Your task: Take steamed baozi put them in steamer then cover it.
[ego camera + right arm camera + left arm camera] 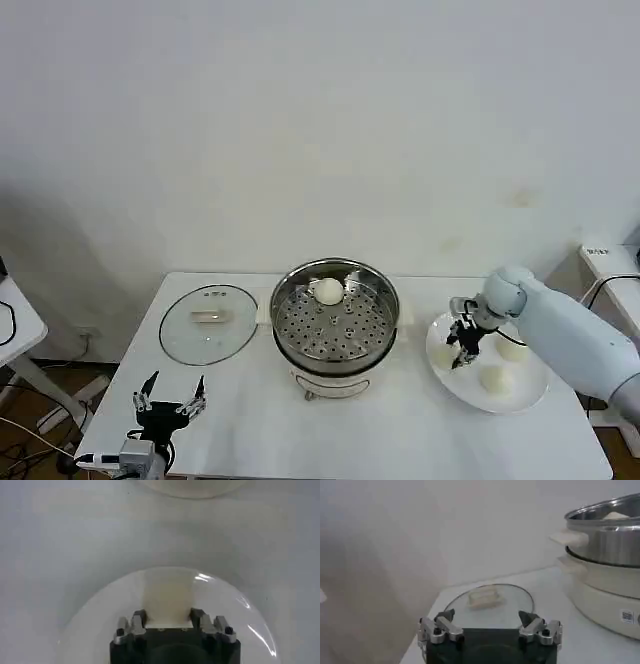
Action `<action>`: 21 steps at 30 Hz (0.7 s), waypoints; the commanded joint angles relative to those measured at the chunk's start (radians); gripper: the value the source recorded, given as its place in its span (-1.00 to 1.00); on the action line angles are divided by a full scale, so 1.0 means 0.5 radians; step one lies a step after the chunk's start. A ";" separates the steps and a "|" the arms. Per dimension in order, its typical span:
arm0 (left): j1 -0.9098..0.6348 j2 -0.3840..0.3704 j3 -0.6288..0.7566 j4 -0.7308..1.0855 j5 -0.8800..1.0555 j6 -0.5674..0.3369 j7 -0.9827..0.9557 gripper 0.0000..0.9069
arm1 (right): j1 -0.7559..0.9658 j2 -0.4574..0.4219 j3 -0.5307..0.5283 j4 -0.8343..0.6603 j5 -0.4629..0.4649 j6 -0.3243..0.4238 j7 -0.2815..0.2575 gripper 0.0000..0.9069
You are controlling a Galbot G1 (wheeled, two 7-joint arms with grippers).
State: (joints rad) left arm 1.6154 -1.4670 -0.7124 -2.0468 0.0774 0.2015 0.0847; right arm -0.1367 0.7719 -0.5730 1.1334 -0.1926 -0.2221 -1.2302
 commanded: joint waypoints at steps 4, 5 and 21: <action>-0.031 0.006 0.018 -0.008 -0.005 0.002 0.005 1.00 | 0.478 -0.266 -0.135 0.199 0.228 -0.047 -0.034 0.24; -0.034 0.007 0.018 -0.008 -0.006 0.002 0.005 1.00 | 0.530 -0.274 -0.145 0.215 0.249 -0.060 -0.050 0.24; -0.027 0.002 -0.014 -0.067 0.001 0.002 -0.004 1.00 | 1.369 0.065 -0.777 0.387 0.908 -0.382 -0.068 0.24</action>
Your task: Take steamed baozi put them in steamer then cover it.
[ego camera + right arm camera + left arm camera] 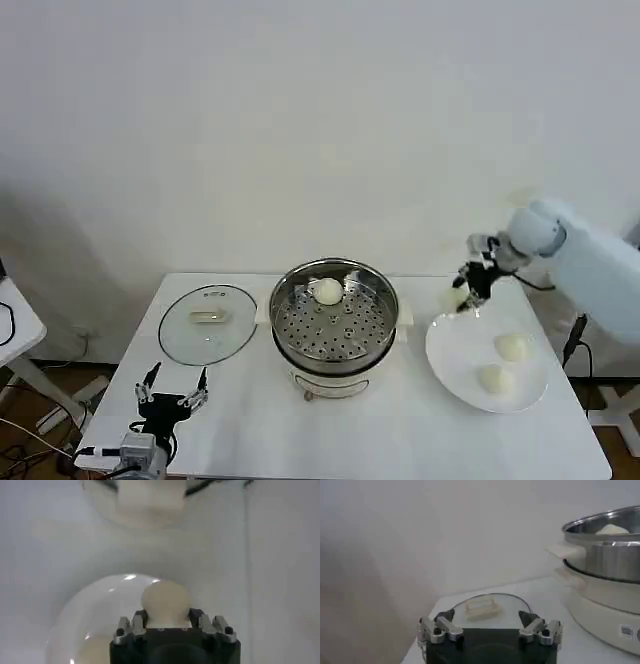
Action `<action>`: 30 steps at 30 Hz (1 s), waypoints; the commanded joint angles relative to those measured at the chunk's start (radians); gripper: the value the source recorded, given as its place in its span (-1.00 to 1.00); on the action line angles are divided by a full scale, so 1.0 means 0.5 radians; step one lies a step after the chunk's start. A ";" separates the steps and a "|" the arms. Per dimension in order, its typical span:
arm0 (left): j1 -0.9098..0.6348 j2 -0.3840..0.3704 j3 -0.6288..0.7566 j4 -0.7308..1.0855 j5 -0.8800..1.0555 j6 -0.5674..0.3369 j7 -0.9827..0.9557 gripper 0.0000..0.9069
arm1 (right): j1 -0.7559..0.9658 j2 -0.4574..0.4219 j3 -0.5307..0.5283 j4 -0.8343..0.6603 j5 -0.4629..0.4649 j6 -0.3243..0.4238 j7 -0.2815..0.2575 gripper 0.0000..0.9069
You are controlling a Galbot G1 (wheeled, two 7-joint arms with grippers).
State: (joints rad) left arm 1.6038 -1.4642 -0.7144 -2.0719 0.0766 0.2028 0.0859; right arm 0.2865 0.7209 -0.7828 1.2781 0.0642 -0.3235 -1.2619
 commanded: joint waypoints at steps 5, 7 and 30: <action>-0.005 -0.010 -0.017 -0.022 -0.006 -0.007 -0.014 1.00 | 0.626 0.342 -0.472 0.069 0.568 -0.248 0.010 0.22; -0.006 -0.017 -0.020 -0.034 -0.011 -0.007 -0.014 1.00 | 0.642 0.418 -0.512 0.052 0.611 -0.265 0.020 0.24; -0.025 -0.051 -0.085 -0.075 -0.052 0.002 -0.009 1.00 | 0.387 1.157 -0.685 -0.324 0.550 -0.293 0.088 0.24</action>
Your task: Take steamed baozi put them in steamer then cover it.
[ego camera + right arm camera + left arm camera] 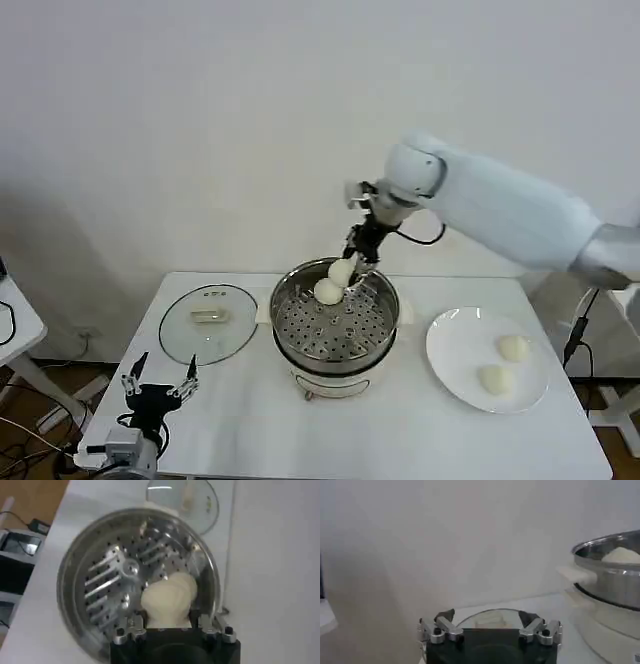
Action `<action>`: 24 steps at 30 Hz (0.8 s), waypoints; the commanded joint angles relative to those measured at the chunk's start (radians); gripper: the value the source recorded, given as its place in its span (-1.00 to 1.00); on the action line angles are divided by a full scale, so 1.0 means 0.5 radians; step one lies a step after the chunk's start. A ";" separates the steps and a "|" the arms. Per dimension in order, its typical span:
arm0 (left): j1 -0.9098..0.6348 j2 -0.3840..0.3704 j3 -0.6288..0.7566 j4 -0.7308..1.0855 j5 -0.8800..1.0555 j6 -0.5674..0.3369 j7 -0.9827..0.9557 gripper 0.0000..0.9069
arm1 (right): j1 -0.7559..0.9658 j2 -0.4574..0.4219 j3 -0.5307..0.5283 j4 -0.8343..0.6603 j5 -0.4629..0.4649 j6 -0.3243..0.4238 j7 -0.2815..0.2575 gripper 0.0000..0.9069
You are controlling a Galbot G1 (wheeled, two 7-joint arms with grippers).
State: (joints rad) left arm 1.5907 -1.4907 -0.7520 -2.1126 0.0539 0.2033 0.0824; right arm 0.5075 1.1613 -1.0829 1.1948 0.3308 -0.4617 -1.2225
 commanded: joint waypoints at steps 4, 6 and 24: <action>-0.004 0.002 -0.002 0.012 -0.007 0.000 -0.004 1.00 | -0.085 0.312 -0.123 -0.186 -0.008 -0.012 0.011 0.22; -0.006 -0.001 0.002 0.014 -0.006 0.001 -0.008 1.00 | -0.097 0.321 -0.126 -0.189 -0.016 -0.011 0.012 0.22; -0.005 -0.014 0.011 0.021 -0.006 -0.002 -0.009 1.00 | -0.183 0.425 -0.132 -0.314 -0.113 0.038 0.058 0.24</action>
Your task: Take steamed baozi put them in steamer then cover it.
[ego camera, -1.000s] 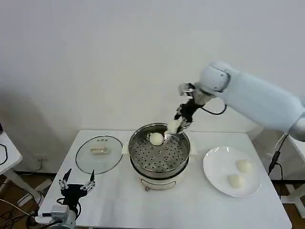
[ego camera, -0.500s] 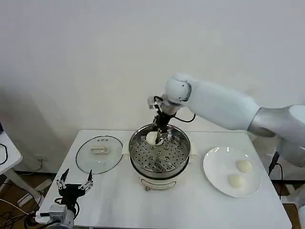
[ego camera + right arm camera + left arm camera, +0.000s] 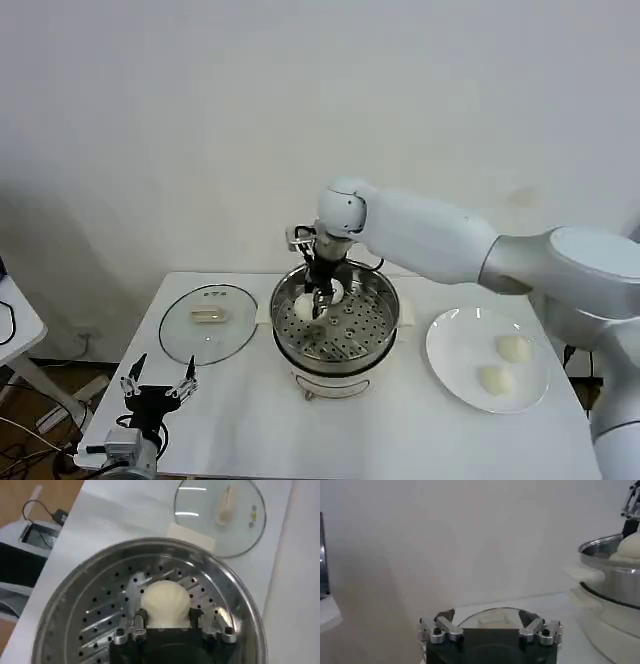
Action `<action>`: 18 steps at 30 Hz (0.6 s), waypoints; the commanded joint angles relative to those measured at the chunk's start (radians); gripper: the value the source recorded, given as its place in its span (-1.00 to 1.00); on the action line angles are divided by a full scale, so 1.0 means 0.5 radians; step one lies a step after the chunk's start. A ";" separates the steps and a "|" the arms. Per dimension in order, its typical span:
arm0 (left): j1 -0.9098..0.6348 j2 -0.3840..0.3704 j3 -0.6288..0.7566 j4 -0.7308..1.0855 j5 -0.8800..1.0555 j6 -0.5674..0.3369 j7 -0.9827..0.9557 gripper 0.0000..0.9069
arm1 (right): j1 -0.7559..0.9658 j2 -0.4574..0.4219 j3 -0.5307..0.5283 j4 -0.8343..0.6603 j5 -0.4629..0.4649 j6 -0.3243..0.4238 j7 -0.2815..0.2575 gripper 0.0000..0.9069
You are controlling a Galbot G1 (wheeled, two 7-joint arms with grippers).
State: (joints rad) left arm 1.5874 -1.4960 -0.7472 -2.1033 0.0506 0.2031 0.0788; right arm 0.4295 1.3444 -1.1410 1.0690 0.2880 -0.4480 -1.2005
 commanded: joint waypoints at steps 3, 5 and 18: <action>0.006 -0.001 -0.001 0.007 -0.001 -0.005 -0.003 1.00 | -0.038 0.073 -0.013 -0.084 -0.037 0.015 0.023 0.24; 0.008 0.001 -0.005 0.005 -0.002 -0.005 -0.002 1.00 | -0.045 0.082 -0.008 -0.089 -0.038 0.013 0.028 0.24; 0.011 -0.001 -0.008 -0.003 -0.006 -0.004 0.000 1.00 | -0.074 0.119 0.006 -0.126 -0.086 0.032 0.038 0.27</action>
State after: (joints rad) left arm 1.5938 -1.4971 -0.7513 -2.1047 0.0480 0.2008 0.0781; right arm 0.3964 1.3936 -1.1389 1.0153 0.2529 -0.4342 -1.1840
